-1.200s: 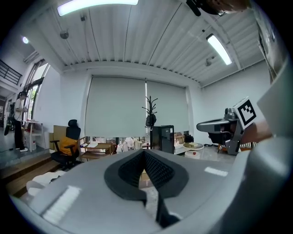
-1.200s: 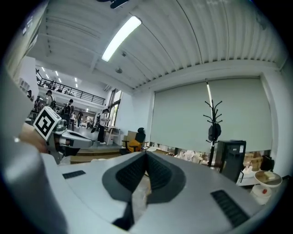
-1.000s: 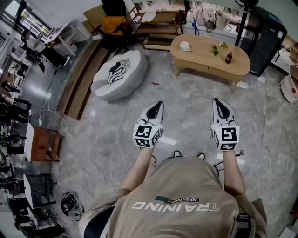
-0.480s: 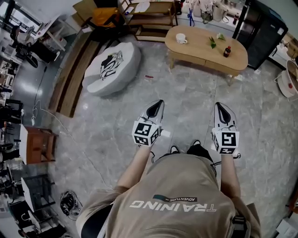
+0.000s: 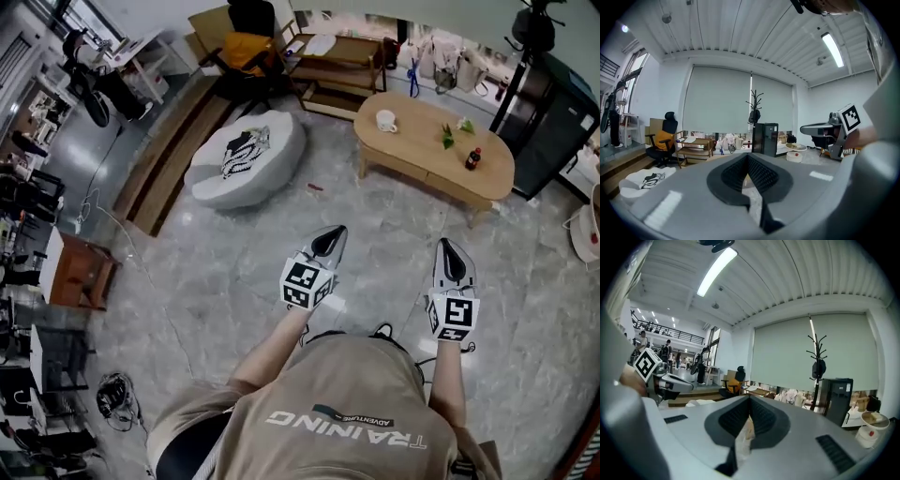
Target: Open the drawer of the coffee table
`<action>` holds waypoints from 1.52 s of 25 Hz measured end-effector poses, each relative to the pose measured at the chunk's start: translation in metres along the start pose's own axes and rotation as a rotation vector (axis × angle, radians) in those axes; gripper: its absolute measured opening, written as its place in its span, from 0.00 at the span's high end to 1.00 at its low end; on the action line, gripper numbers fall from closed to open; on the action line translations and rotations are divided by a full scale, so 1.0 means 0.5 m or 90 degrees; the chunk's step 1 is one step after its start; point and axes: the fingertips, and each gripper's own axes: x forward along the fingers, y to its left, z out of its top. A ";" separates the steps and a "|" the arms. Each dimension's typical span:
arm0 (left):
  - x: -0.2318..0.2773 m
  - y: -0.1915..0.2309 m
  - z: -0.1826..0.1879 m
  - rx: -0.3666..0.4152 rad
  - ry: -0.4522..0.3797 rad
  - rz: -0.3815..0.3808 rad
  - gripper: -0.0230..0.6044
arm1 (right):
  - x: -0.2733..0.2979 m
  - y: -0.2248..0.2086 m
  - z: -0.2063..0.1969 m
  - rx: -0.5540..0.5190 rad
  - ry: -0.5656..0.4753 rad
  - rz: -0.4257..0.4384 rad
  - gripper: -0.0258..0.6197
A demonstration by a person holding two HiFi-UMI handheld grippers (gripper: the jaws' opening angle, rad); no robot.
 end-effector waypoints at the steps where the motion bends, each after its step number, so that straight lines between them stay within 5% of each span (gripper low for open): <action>1: 0.016 -0.009 0.006 0.002 -0.001 0.001 0.97 | 0.004 -0.012 -0.001 0.005 -0.003 0.002 0.95; 15: 0.092 -0.054 0.023 0.004 0.003 0.039 0.97 | 0.052 -0.088 -0.027 0.038 -0.012 0.071 0.95; 27: 0.224 0.084 0.048 0.004 -0.002 -0.025 0.97 | 0.204 -0.106 0.015 -0.012 0.016 0.024 0.95; 38: 0.272 0.247 0.018 0.025 0.027 -0.056 0.97 | 0.339 -0.037 0.002 0.031 0.058 0.005 0.95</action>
